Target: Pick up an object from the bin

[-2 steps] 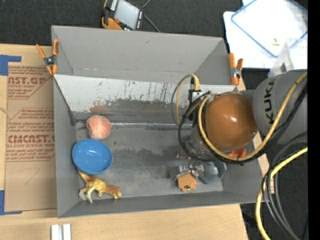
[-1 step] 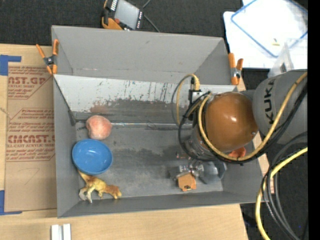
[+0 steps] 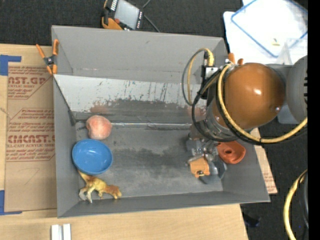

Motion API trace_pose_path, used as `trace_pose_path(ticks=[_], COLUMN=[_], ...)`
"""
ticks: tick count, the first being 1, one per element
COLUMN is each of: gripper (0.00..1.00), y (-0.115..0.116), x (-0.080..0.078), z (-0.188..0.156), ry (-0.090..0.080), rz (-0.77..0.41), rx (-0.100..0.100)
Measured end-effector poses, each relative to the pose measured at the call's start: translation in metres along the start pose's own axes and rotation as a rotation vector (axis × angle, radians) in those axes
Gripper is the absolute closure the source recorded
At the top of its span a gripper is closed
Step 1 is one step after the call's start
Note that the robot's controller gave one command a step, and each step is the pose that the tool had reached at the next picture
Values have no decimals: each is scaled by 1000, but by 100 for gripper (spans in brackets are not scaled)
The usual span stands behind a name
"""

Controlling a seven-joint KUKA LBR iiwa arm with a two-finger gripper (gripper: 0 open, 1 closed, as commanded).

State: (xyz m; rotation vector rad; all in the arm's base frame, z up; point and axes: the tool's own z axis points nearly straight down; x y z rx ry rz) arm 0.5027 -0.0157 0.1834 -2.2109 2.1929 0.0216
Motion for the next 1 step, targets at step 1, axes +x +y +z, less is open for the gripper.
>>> trace_pose_path(ticks=[1], gripper=[100], y=[-1], x=[2], z=[19], ry=[2], rz=[7], rx=[13])
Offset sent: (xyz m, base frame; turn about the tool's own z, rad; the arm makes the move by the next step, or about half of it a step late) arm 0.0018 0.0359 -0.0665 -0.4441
